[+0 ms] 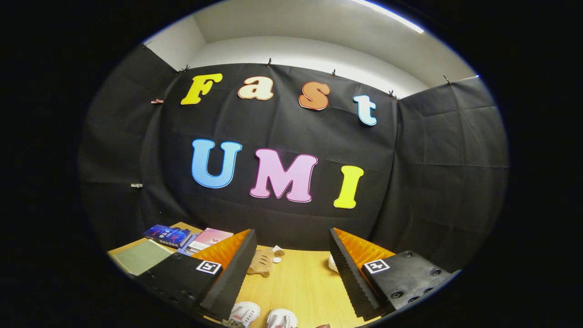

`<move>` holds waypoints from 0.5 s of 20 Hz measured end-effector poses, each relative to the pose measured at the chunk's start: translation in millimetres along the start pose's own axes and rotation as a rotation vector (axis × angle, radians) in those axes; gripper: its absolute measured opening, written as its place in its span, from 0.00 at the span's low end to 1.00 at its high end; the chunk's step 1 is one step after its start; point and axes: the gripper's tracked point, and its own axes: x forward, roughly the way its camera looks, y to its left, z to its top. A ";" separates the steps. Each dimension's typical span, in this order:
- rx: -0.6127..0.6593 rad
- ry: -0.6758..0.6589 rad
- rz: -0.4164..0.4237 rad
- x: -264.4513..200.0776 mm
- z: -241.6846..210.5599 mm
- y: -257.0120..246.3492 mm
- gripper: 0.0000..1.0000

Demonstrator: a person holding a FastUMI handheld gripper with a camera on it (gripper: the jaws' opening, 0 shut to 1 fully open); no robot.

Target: Open the storage box then place both shoes into the box .Put the left shoe in first, then the right shoe, with the right side of both shoes facing outward in a uniform manner.

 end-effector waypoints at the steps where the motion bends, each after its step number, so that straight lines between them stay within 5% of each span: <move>1: 0.002 0.006 -0.001 -0.4 -1.0 0.1 0.97; 7: 0.012 0.011 0.007 1.5 -2.0 3.1 0.97; 10: 0.034 0.027 0.083 2.7 -5.0 21.3 0.97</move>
